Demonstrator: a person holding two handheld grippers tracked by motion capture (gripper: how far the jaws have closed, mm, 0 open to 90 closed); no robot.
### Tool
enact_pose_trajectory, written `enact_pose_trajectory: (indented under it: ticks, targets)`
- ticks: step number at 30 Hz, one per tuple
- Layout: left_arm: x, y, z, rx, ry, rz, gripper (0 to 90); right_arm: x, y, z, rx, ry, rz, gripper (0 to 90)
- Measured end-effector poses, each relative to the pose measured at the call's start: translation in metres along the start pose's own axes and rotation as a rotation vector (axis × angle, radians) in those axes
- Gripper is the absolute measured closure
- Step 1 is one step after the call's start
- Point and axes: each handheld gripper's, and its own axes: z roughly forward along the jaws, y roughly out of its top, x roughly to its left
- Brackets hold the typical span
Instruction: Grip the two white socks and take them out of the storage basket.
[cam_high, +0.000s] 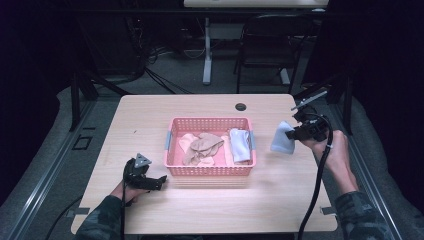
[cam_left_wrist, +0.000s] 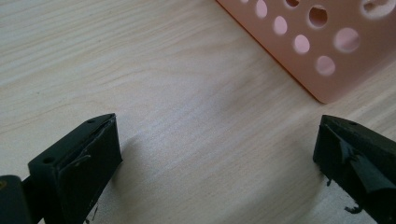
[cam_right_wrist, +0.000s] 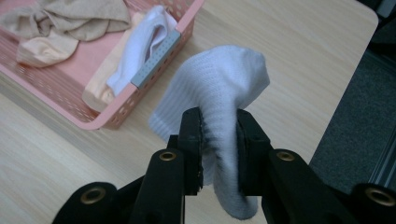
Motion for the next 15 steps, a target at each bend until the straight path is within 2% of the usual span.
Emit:
enact_pose_trajectory:
  ticks: [6, 13, 15]
  targets:
    - [0.0, 0.0, 0.0, 0.0, 0.0, -0.002, 0.6, -0.002, -0.014, 0.011, 0.015, 0.01, 0.02, 75.0]
    - [0.0, 0.0, 0.0, -0.001, 0.0, -0.004, 0.6, -0.001, -0.021, 0.02, 0.022, 0.017, 0.027, 75.0]
    - [0.0, 0.0, 0.0, 0.0, 0.0, -0.001, 0.6, -0.001, -0.022, 0.024, 0.021, 0.032, 0.039, 75.2]
